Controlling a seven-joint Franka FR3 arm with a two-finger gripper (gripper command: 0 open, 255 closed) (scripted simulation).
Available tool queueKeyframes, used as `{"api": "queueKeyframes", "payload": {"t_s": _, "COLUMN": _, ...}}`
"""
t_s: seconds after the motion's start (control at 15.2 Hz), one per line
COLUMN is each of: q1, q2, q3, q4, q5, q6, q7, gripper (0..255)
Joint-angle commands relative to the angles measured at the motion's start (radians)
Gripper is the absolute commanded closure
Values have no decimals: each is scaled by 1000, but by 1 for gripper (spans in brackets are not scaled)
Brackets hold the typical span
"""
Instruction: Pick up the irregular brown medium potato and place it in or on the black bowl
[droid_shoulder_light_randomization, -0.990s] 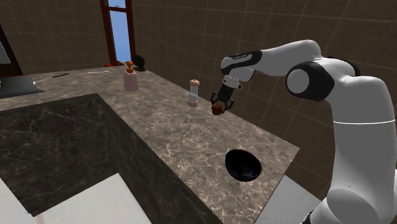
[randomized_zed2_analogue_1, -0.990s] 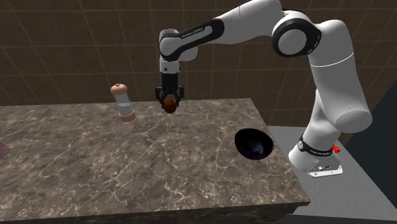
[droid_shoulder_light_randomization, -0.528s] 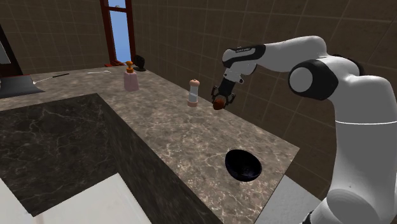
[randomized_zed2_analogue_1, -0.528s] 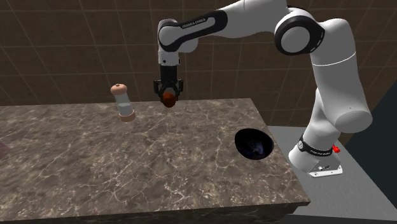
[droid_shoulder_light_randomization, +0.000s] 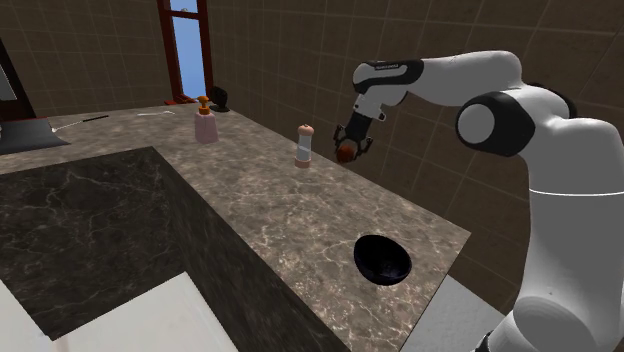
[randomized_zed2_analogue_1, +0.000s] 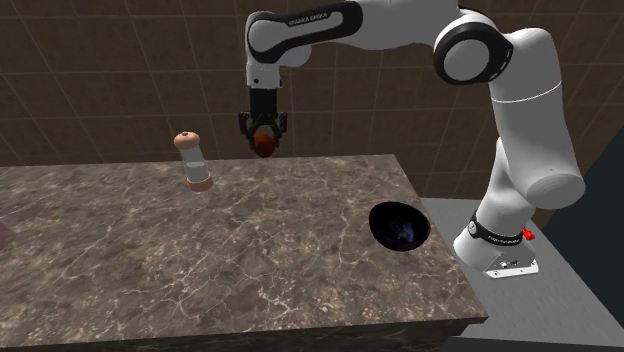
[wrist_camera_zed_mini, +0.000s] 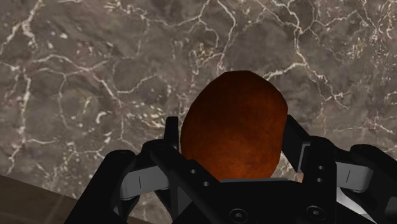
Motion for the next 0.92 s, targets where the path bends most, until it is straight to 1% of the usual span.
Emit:
{"api": "queueKeyframes", "payload": {"t_s": 0.0, "q1": -1, "q2": -8, "q3": -1, "q4": 18, "q5": -2, "q6": -25, "q7": 8, "gripper": 255}}
{"api": "queueKeyframes", "payload": {"t_s": 0.66, "q1": -12, "q2": -5, "q3": -1, "q4": 147, "q5": -7, "q6": -145, "q7": 46, "gripper": 255}}
{"api": "queueKeyframes", "payload": {"t_s": 0.86, "q1": 28, "q2": -158, "q3": -3, "q4": -83, "q5": -23, "q6": -63, "q7": 47, "gripper": 255}}
